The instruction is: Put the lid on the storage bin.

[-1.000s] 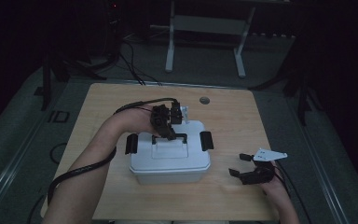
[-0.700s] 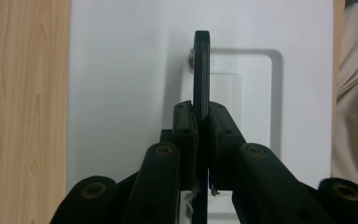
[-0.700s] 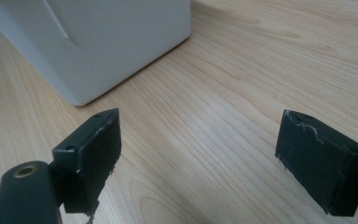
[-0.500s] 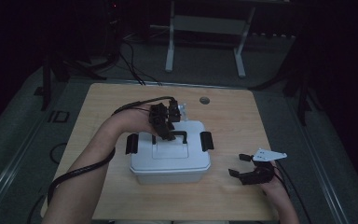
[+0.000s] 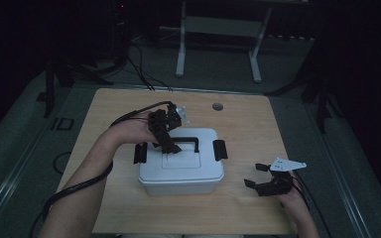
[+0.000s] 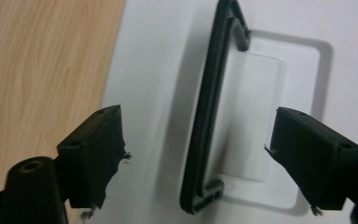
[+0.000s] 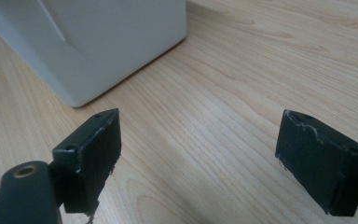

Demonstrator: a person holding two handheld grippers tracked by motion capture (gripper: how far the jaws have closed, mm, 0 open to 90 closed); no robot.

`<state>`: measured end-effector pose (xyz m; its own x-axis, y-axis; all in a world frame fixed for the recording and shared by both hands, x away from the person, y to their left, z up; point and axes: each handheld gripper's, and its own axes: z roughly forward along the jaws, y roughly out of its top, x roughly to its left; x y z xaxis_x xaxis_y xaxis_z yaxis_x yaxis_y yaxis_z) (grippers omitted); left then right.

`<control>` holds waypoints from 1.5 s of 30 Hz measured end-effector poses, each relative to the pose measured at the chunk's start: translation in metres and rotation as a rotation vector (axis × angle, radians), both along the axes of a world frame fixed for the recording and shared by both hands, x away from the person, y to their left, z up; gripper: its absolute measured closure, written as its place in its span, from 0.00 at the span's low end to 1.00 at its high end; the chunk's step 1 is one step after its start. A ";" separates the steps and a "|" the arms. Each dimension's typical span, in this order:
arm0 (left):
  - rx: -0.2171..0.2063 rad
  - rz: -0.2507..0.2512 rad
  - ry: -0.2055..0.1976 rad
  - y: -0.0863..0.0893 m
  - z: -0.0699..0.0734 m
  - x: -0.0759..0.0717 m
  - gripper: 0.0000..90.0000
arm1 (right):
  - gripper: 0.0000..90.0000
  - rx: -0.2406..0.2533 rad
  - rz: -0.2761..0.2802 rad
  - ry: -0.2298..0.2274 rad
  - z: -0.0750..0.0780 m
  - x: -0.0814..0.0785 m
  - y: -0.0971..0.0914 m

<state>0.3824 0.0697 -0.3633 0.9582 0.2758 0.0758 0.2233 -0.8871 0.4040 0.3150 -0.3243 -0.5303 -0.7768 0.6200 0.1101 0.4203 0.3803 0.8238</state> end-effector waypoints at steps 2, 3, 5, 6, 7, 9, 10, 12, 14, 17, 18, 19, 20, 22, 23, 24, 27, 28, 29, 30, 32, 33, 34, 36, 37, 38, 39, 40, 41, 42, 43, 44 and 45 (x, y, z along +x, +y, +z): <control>-0.014 -0.003 -0.060 0.004 0.000 -0.003 0.18 | 0.16 -0.004 0.000 -0.003 0.001 0.000 0.000; -0.021 0.001 -0.087 0.006 0.000 -0.003 0.17 | 0.16 -0.002 -0.001 -0.003 0.001 -0.001 0.000; -0.049 0.019 -0.097 0.012 0.000 -0.003 0.16 | 0.16 -0.003 -0.002 -0.004 0.002 -0.001 0.000; -0.052 0.029 -0.108 0.015 0.000 -0.003 0.16 | 0.16 -0.004 -0.002 -0.004 0.002 -0.001 0.000; -0.052 0.034 -0.116 0.018 0.000 -0.004 0.16 | 0.16 -0.003 -0.001 -0.004 0.002 -0.001 0.000; -0.060 0.041 -0.133 0.023 0.000 -0.004 0.16 | 0.16 -0.002 -0.004 -0.005 0.002 -0.001 0.000; -0.073 0.044 -0.127 0.027 0.001 -0.004 0.16 | 0.16 -0.002 -0.004 -0.004 0.003 0.000 0.000; -0.095 0.063 -0.144 0.033 0.001 -0.006 0.16 | 0.16 -0.006 -0.004 -0.005 0.003 0.000 0.000; -0.107 0.076 -0.148 0.040 0.000 -0.007 0.16 | 0.15 -0.008 -0.003 -0.002 0.003 0.000 0.001; -0.125 0.093 -0.147 0.050 -0.001 -0.009 0.16 | 0.16 -0.013 -0.002 -0.002 0.002 0.000 0.001; -0.128 0.091 -0.157 0.054 -0.002 -0.010 0.16 | 0.16 -0.012 -0.003 -0.001 0.002 0.000 0.001; -0.133 0.091 -0.175 0.057 -0.003 -0.012 0.16 | 0.16 -0.013 -0.005 0.000 0.002 0.000 0.001; -0.137 0.095 -0.184 0.060 -0.004 -0.013 0.15 | 0.16 -0.013 -0.006 0.002 0.002 0.000 0.000; -0.167 0.100 -0.189 0.066 -0.004 -0.015 0.15 | 0.16 -0.012 -0.011 0.002 0.002 -0.001 -0.001; -0.167 0.100 -0.189 0.066 -0.004 -0.015 0.15 | 0.16 -0.012 -0.011 0.002 0.002 -0.001 -0.001; -0.185 0.106 -0.197 0.071 -0.003 -0.017 0.15 | 0.16 -0.010 -0.012 0.002 0.002 -0.001 -0.001; -0.211 0.123 -0.207 0.080 -0.003 -0.020 0.15 | 0.16 -0.012 -0.020 0.002 0.001 -0.001 -0.003; -0.219 0.130 -0.211 0.083 -0.002 -0.021 0.15 | 0.16 -0.015 -0.021 0.002 0.001 -0.001 -0.003; -0.230 0.139 -0.206 0.086 -0.002 -0.021 0.15 | 0.16 -0.020 -0.022 0.001 0.001 -0.001 -0.003; -0.243 0.144 -0.197 0.089 -0.002 -0.022 0.15 | 0.16 -0.020 -0.021 0.000 0.001 -0.002 -0.002; -0.269 0.157 -0.185 0.095 -0.003 -0.023 0.15 | 0.16 -0.019 -0.024 0.004 0.001 -0.002 -0.002; -0.275 0.163 -0.188 0.098 -0.004 -0.024 0.15 | 0.16 -0.022 -0.024 0.003 0.000 -0.002 -0.003; -0.282 0.169 -0.185 0.101 -0.005 -0.024 0.15 | 0.16 -0.017 -0.025 0.003 0.000 -0.002 -0.003; -0.274 0.179 -0.189 0.107 -0.007 -0.026 0.15 | 0.16 -0.020 -0.025 0.001 0.000 -0.002 -0.003; -0.287 0.185 -0.187 0.110 -0.008 -0.026 0.15 | 0.16 -0.021 -0.027 0.002 0.000 -0.002 -0.003; -0.291 0.197 -0.178 0.113 -0.009 -0.027 0.15 | 0.16 -0.019 -0.029 0.005 0.000 -0.002 -0.003; -0.297 0.200 -0.179 0.116 -0.010 -0.028 0.15 | 0.16 -0.019 -0.029 0.005 0.000 -0.002 -0.003; -0.300 0.207 -0.180 0.119 -0.012 -0.028 0.15 | 0.16 -0.022 -0.030 0.003 0.000 -0.002 -0.003; -0.293 0.214 -0.180 0.122 -0.013 -0.029 0.15 | 0.16 -0.022 -0.029 0.002 0.000 -0.002 -0.003; -0.293 0.216 -0.180 0.125 -0.015 -0.030 0.15 | 0.16 -0.022 -0.028 0.003 0.000 -0.002 -0.003; -0.300 0.224 -0.176 0.128 -0.017 -0.031 0.15 | 0.15 -0.024 -0.028 0.002 0.000 -0.002 -0.003; -0.303 0.233 -0.173 0.131 -0.019 -0.032 0.15 | 0.16 -0.024 -0.030 0.001 -0.001 -0.002 -0.003; -0.303 0.239 -0.172 0.134 -0.022 -0.033 0.15 | 0.16 -0.023 -0.030 0.004 -0.001 -0.002 -0.003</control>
